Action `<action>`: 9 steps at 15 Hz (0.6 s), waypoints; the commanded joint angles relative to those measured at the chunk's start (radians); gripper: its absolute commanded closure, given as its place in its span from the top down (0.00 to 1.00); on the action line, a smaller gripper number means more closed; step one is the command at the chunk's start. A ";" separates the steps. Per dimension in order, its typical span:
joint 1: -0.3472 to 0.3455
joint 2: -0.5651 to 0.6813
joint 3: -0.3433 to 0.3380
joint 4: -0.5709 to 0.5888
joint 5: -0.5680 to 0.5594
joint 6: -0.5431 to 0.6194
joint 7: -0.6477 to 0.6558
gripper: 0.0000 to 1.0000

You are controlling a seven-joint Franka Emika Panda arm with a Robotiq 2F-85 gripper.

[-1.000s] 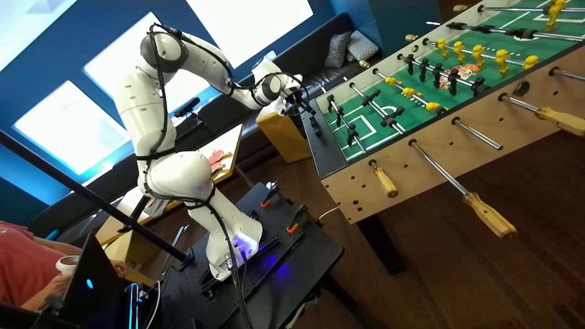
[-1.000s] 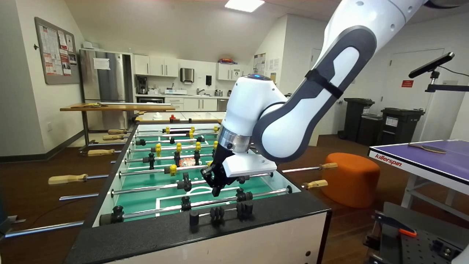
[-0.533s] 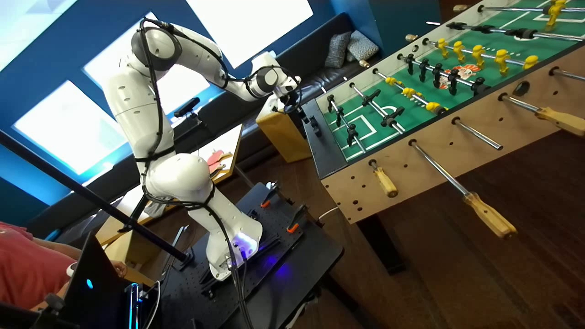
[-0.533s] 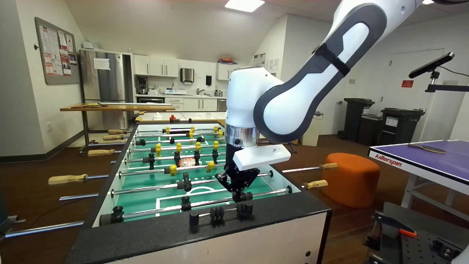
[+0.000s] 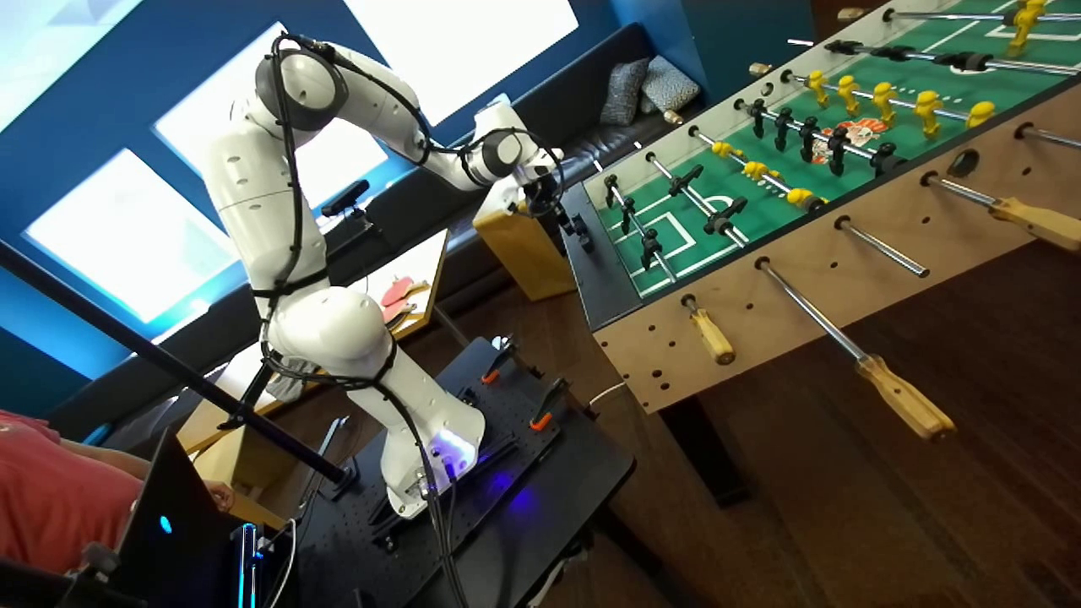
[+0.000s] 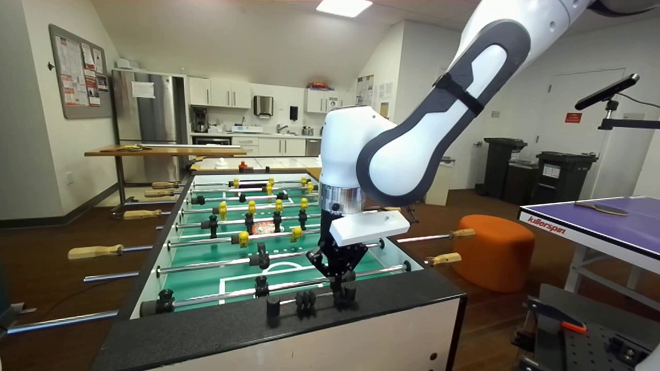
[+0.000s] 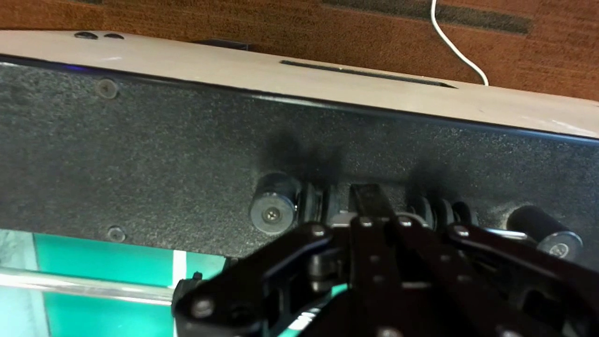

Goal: Move three beads on the abacus to the left

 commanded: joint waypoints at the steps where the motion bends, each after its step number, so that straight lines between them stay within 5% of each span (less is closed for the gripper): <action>1: -0.025 0.021 0.024 -0.006 -0.005 0.069 0.002 0.00; 9: -0.006 0.073 0.013 -0.002 0.003 0.208 -0.008 0.00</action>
